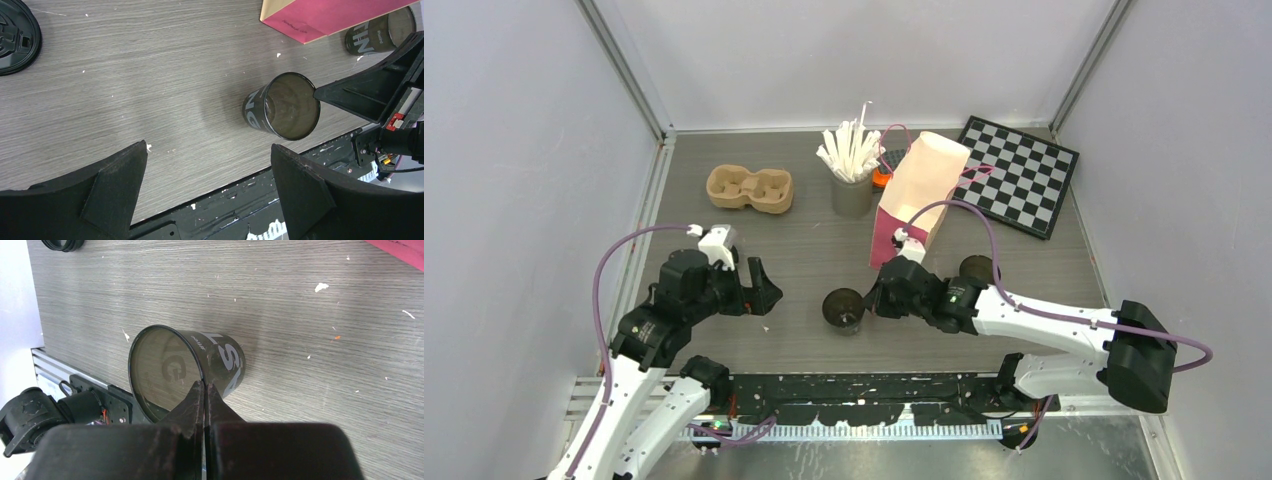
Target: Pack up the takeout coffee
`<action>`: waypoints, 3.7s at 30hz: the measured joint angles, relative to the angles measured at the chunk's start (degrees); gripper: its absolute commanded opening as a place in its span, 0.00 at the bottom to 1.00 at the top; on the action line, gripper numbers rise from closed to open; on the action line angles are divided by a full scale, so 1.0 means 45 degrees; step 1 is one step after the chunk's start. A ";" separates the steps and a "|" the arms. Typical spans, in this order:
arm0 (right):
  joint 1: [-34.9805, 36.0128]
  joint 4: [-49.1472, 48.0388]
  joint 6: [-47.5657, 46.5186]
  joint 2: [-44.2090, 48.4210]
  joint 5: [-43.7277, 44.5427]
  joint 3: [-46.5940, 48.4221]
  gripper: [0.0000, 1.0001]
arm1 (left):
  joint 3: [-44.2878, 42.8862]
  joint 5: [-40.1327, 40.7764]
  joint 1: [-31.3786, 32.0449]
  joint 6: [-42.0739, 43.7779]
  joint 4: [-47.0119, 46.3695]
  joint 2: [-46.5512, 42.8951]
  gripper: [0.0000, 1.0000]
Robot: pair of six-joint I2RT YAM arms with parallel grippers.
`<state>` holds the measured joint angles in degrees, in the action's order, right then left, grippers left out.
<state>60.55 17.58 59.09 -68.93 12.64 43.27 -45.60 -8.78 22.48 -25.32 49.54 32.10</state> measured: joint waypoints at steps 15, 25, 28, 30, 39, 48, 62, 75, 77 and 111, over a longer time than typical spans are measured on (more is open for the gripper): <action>0.0019 0.0447 0.0291 -0.0015 0.0330 -0.0165 0.21 | 0.0000 0.0015 0.0000 -0.0015 0.0000 0.0160 0.95; 0.0131 0.1710 0.0180 0.1530 0.0253 -0.0155 0.28 | -0.0214 0.0680 0.0005 -0.0073 0.0107 0.1180 0.93; 0.0374 0.2011 -0.0267 0.2244 -0.0058 -0.0083 0.33 | -0.0646 0.1151 0.0000 -0.0053 0.0097 0.1647 0.94; 0.0495 0.2084 -0.0733 0.2599 -0.0267 -0.0005 0.38 | -0.1054 0.1574 0.0005 -0.0039 0.0092 0.2176 0.94; 0.0607 0.2084 -0.3687 0.4172 -0.0631 0.0024 0.57 | -0.2924 0.3755 -0.0355 0.0024 -0.0141 0.6654 0.89; 0.0607 0.0889 -0.5173 0.4838 -0.1127 -0.0272 0.57 | -0.3337 0.4036 -0.4677 -0.1078 -0.1049 0.9452 0.82; 0.0607 0.0379 -0.5411 0.4289 -0.1433 -0.0272 0.57 | -0.1141 0.4303 -0.7193 -0.5527 -0.1991 0.8383 0.51; 0.0607 0.0379 -0.5391 0.4279 -0.1404 -0.0272 0.57 | -0.1637 0.3225 -0.5634 -0.3084 -0.3264 0.9831 0.46; 0.0607 0.0379 -0.5391 0.4279 -0.1404 -0.0272 0.57 | -0.2050 0.3133 -0.5280 -0.2730 -0.3303 1.0530 0.42; 0.0607 0.0491 -0.5377 0.4265 -0.1277 -0.0267 0.57 | -0.3531 0.3939 -0.4167 -0.0903 -0.3050 1.3653 0.30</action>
<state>63.29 19.79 34.89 -49.74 6.90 42.06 -61.49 8.95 3.73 -29.39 35.81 93.54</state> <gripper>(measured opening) 0.569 0.301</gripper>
